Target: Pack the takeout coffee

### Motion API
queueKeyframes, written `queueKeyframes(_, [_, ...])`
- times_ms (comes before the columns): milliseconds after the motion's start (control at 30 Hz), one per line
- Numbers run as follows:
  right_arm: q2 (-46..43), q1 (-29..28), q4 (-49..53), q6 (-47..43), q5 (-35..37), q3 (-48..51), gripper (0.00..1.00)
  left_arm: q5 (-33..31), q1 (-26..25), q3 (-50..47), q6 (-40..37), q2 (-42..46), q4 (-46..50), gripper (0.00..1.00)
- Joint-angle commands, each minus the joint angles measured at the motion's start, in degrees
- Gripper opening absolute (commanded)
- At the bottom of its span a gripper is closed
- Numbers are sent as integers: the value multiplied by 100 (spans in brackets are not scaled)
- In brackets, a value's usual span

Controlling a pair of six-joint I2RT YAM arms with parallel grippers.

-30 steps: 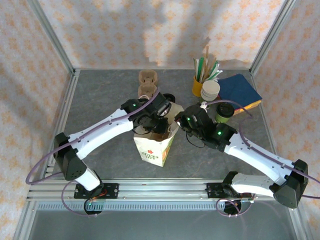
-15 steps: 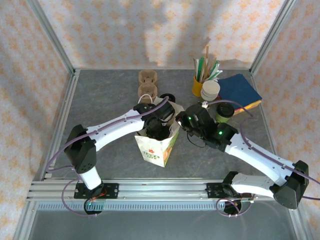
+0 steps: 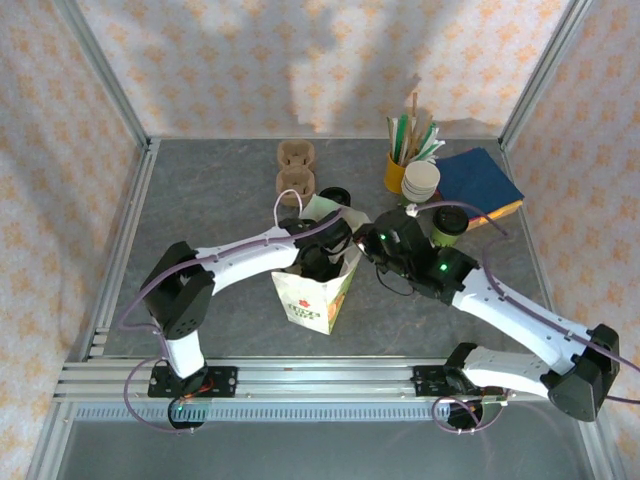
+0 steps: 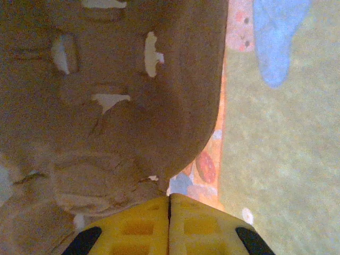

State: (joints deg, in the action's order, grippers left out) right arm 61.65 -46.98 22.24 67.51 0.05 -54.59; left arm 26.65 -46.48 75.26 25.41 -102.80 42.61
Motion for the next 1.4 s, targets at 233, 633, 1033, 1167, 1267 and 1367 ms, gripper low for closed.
queueKeyframes(233, [-205, 65, -114, 47, -29, 45, 0, 162, -32, -258, -35, -343, -333, 9])
queueKeyframes(633, [-258, 66, -106, 78, -225, -286, 0, -134, -37, -293, -62, -596, -219, 8])
queueKeyframes(1033, [-444, 67, 4, 165, -271, -365, 0, -134, -42, -184, -44, -561, -225, 8])
queueKeyframes(1167, [-443, 66, -8, 173, -242, -254, 0, -134, -43, -87, -19, -435, -152, 9])
queueKeyframes(1267, [-428, 69, -23, 159, -206, -186, 0, -108, -39, -10, 4, -245, -117, 9])
queueKeyframes(1367, [-410, 66, 69, 99, -67, -166, 0, -206, -37, 99, 97, 18, -12, 9])
